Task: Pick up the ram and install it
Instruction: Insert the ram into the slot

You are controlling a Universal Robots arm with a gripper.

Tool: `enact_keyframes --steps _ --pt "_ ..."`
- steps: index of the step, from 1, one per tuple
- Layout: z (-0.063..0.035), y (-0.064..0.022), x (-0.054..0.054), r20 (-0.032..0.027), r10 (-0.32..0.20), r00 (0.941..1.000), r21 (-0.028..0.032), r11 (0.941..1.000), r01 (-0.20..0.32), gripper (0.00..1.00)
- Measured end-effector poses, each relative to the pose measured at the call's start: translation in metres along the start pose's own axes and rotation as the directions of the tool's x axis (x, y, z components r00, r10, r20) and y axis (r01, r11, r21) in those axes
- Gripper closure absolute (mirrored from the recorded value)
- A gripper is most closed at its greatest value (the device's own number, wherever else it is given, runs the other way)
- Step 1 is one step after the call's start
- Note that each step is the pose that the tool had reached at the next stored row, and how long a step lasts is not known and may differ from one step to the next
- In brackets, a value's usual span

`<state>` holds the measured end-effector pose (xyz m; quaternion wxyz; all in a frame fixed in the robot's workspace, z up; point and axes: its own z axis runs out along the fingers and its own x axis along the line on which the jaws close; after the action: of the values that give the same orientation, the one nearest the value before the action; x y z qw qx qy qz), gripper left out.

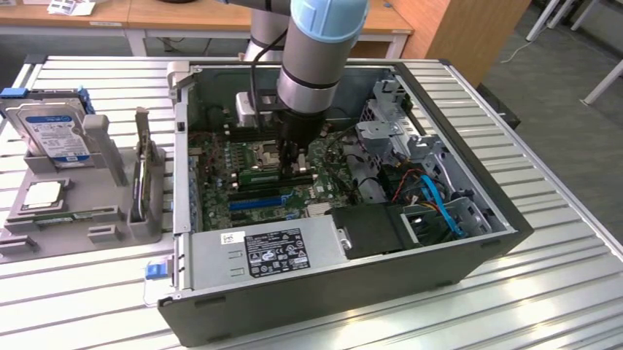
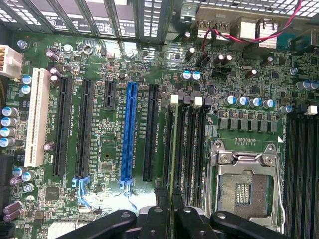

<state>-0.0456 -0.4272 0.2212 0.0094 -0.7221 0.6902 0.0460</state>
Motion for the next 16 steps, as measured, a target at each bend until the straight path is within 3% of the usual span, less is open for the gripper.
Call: enact_keyframes --steps 16 --pt "-0.0004 -0.0003 0.0007 -0.0004 0.0 1.0 -0.0002 1.0 0.0 0.86"
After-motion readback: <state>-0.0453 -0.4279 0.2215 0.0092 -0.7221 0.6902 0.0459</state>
